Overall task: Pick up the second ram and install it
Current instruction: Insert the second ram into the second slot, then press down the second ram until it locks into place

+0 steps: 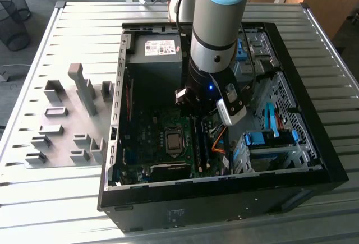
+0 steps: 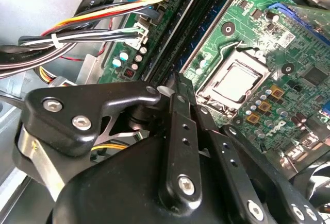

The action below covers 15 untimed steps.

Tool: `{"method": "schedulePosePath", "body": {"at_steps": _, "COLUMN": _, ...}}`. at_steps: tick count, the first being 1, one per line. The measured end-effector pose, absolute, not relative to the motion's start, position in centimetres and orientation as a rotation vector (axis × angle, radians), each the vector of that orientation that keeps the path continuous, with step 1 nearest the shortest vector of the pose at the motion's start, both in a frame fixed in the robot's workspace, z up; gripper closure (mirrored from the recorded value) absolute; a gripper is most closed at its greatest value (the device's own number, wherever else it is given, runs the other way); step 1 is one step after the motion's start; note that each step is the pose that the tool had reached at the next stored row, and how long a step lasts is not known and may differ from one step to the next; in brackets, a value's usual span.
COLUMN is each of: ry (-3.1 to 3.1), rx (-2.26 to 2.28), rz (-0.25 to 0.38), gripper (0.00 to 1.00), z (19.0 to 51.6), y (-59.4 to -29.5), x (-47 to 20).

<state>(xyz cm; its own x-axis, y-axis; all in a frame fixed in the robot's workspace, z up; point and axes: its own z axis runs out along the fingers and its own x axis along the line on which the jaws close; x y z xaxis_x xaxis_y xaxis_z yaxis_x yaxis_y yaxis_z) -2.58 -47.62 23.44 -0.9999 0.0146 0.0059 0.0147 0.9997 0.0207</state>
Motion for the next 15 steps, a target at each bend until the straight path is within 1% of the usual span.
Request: {"method": "schedulePosePath", "body": {"at_steps": 15, "ry": -3.135, "rx": -0.023, "rz": -0.032, "gripper": 0.9, "z": 22.1, "y": -47.6, "x": -2.6}}
